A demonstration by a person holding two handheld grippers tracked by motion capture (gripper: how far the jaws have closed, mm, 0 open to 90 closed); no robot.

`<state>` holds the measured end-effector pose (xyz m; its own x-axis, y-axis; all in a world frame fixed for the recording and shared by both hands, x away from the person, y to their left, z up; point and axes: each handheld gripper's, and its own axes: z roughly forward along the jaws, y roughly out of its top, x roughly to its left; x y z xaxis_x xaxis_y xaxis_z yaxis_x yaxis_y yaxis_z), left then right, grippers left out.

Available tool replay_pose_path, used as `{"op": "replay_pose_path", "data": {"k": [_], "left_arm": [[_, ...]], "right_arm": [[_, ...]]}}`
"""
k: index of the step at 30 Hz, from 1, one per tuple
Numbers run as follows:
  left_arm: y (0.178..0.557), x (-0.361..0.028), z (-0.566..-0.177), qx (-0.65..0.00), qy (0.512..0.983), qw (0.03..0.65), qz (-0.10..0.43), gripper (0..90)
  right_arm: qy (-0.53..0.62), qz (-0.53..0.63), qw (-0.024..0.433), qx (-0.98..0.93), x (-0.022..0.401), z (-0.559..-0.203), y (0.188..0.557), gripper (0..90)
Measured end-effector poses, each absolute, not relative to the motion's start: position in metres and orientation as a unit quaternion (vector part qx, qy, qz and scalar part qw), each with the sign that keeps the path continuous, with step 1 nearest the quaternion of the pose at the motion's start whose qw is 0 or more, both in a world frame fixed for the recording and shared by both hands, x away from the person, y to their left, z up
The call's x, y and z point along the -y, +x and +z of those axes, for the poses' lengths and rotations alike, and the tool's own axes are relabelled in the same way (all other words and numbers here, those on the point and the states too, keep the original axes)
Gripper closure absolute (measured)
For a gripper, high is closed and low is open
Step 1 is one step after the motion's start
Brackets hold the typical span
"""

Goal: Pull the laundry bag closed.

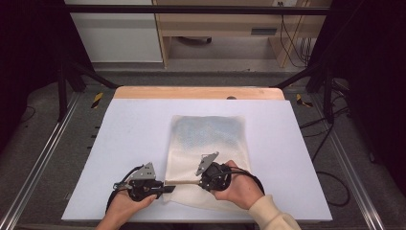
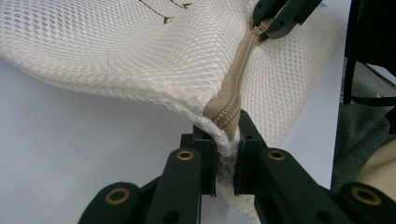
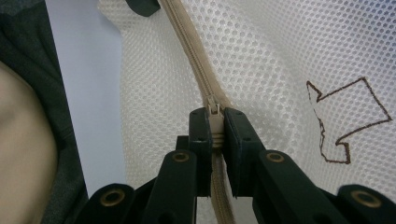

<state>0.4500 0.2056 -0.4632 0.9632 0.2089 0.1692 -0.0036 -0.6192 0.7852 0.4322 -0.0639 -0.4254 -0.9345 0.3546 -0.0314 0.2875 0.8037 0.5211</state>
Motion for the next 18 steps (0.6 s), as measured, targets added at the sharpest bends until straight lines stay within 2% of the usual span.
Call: {"op": "replay_pose_path", "data": {"k": [18], "left_arm": [[0.449,-0.204,-0.464,-0.055,0.892,0.432,0.121,82.3]], "right_arm": [[0.183,0.261,0.069,-0.945,0.086,-0.424,0.428,82.3]]}}
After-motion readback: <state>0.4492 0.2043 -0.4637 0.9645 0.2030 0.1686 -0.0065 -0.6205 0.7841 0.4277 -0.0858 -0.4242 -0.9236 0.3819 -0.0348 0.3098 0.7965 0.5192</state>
